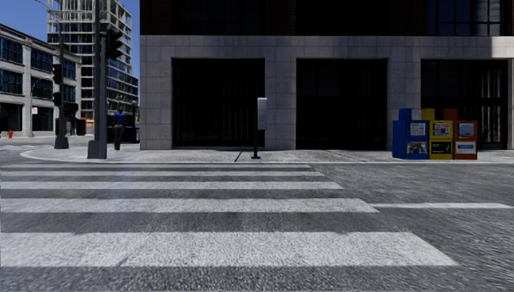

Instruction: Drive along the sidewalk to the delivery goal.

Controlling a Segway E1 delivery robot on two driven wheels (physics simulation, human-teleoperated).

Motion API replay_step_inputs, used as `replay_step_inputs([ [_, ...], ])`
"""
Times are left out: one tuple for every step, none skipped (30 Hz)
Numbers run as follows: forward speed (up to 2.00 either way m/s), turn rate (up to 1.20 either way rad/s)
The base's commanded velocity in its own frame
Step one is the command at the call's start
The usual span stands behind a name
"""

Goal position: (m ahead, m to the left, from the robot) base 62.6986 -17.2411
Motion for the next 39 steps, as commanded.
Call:
replay_step_inputs([
  [2.00, 0.00],
  [2.00, 0.00],
  [2.00, 0.00],
  [2.00, 0.00],
  [2.00, 0.00],
  [2.00, 0.00],
  [2.00, 0.00],
  [2.00, 0.00],
  [2.00, 0.00],
  [2.00, 0.00],
  [2.00, 0.00],
  [2.00, 0.00],
  [2.00, 0.00],
  [2.00, 0.00],
  [2.00, 0.00],
  [2.00, 0.00],
  [2.00, 0.00],
  [2.00, 0.00],
  [2.00, 0.00],
  [2.00, 0.00],
  [2.00, 0.00],
  [2.00, 0.00],
  [2.00, 0.00],
  [2.00, 0.00],
  [2.00, 0.00],
  [2.00, 0.00],
  [2.00, 0.00],
  [2.00, 0.00],
  [2.00, 0.00],
  [2.00, 0.00],
  [2.00, 0.00],
  [2.00, 0.00],
  [2.00, 0.00],
  [2.00, 0.00],
  [2.00, 0.00],
  [2.00, 0.00],
  [2.00, 0.00],
  [2.00, 0.00],
  [2.00, 0.00],
])
